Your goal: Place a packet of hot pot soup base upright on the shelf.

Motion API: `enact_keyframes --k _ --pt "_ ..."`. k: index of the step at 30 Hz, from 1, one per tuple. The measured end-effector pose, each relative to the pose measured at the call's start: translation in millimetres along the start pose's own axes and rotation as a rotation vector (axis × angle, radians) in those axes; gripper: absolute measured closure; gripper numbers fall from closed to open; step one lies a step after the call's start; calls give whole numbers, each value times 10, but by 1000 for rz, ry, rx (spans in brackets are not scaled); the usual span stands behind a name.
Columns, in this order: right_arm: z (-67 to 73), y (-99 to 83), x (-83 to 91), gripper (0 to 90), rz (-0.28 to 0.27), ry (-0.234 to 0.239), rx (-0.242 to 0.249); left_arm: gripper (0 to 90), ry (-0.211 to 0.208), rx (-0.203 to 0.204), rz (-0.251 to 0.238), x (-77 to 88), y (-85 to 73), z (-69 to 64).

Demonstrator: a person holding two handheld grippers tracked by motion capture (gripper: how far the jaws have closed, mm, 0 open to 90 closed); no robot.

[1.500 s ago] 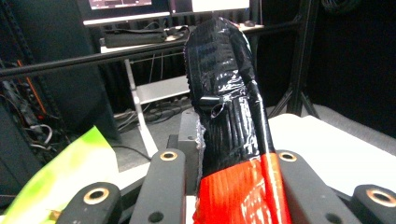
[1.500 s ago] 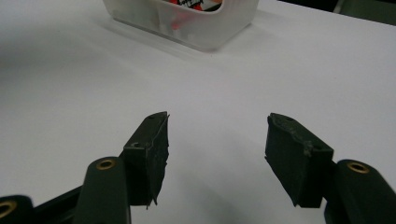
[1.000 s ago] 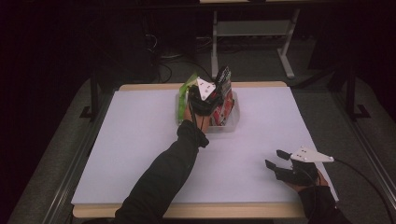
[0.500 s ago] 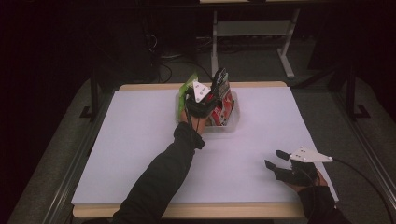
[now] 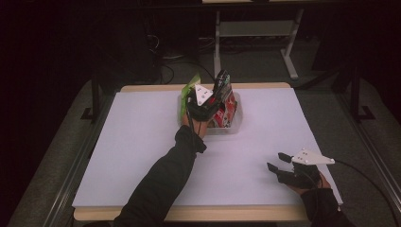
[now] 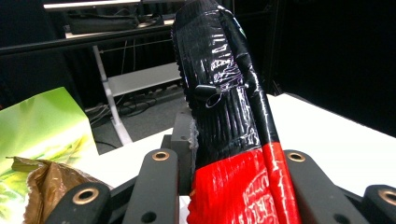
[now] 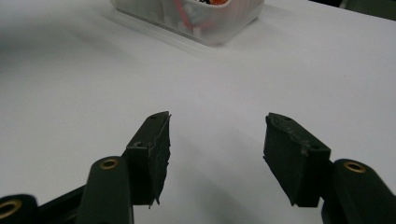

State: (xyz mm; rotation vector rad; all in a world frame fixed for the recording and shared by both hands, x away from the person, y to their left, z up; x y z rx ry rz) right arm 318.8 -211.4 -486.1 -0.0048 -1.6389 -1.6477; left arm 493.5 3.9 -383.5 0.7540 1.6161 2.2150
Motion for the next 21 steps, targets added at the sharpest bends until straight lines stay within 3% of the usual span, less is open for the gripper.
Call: enact_keyframes --k 7,11,21 --pt "0 -5 -3 413 3 2 3 667 -19 -24 5 27 8 -16" --pt "4 -5 -5 423 6 7 3 659 -34 -6 4 50 4 -2" --pt "86 0 -32 454 15 24 32 629 -62 -28 4 93 17 2"
Point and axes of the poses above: each handheld gripper's, and its own axes: x roughly backward along the jaws, y roughly out of its top, z roughly to its left, the point moved 9 cm from there along -x, roughly forward along the jaws, and after that the axes turned 10 degrees about -x, right-handed, at the moved point
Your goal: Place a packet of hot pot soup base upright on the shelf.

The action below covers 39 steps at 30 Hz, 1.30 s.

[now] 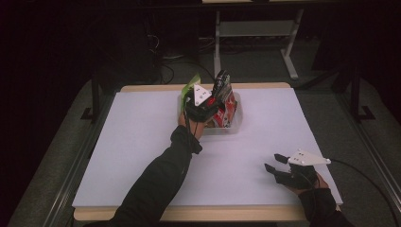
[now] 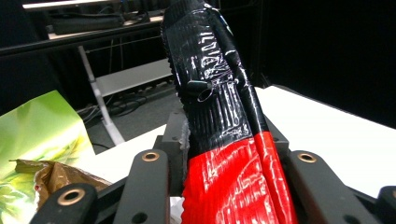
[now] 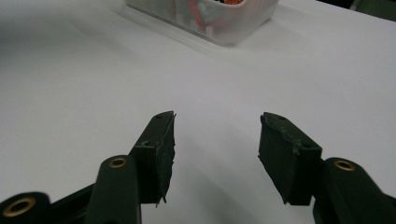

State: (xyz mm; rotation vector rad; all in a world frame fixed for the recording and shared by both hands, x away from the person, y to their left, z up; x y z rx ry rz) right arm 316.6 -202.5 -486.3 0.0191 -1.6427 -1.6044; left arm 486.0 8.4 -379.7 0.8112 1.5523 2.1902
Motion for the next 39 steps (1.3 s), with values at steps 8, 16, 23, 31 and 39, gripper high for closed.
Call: enact_keyframes --k 8,16,23,31,39 --pt "6 -6 -12 473 5 5 9 604 -14 -7 -2 29 13 0" --pt "9 -12 -20 474 9 4 9 556 -26 -40 -14 136 90 28" --pt "13 -10 -19 471 10 4 9 572 -46 -101 -9 183 121 14" --pt "29 -10 -22 468 13 6 17 646 -18 -94 -3 42 140 50" --pt "26 -14 -30 468 13 8 16 665 -16 -107 -6 -114 205 9"
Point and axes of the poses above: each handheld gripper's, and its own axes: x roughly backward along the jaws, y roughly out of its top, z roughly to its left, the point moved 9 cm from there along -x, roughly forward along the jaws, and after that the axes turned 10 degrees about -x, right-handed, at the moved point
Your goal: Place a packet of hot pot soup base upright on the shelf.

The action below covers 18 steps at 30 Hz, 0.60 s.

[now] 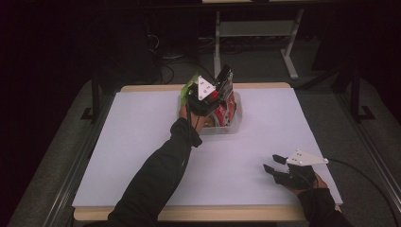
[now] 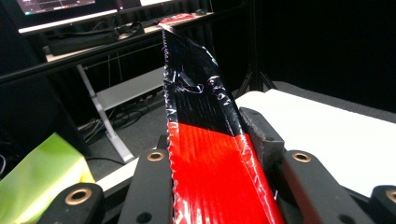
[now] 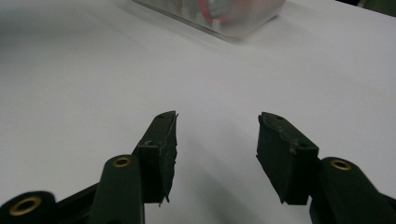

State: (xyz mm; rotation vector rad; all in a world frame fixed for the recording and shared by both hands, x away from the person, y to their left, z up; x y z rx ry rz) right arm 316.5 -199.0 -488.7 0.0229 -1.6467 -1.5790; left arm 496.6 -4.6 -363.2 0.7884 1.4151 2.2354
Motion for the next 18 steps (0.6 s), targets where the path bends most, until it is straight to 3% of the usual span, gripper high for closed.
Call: enact_keyframes --k 7,12,15,18 --pt "-10 -2 10 468 -3 -10 -2 652 -4 20 11 4 -29 34" --pt "-49 18 41 471 -22 -29 -11 586 -48 7 -10 104 -12 20" --pt "-50 25 48 471 -27 -32 -10 564 -54 4 -12 173 -13 28" --pt "-41 24 45 470 -24 -31 -4 484 -56 6 -34 271 24 36"
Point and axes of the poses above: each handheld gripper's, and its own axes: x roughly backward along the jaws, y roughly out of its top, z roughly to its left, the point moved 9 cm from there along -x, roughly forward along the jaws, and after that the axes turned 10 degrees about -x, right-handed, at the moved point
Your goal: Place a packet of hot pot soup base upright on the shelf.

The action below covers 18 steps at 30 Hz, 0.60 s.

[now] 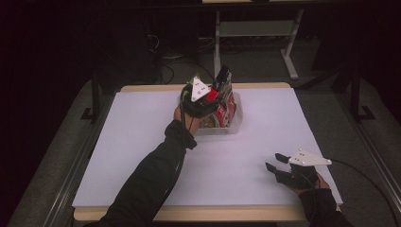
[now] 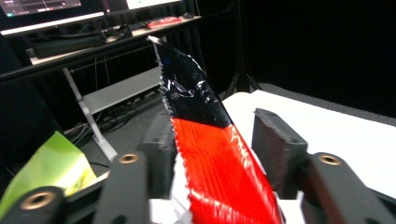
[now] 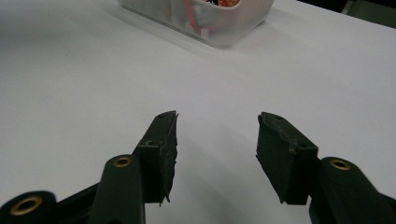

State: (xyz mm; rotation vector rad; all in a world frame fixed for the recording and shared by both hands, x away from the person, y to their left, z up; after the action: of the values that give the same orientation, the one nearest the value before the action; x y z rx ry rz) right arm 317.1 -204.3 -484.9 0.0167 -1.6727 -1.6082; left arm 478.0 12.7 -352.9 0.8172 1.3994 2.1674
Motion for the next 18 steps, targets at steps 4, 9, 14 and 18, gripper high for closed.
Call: enact_keyframes --k 4,9,14,18 --pt "7 -6 -10 470 5 -3 -1 446 0 -13 -27 168 54 44" --pt "21 -1 -9 470 6 -2 8 419 0 -40 -34 366 54 109" --pt "23 5 -7 470 4 -8 14 408 -19 -48 -20 504 -20 142" --pt "20 8 -5 471 1 -11 17 401 -60 -51 4 594 -86 122"
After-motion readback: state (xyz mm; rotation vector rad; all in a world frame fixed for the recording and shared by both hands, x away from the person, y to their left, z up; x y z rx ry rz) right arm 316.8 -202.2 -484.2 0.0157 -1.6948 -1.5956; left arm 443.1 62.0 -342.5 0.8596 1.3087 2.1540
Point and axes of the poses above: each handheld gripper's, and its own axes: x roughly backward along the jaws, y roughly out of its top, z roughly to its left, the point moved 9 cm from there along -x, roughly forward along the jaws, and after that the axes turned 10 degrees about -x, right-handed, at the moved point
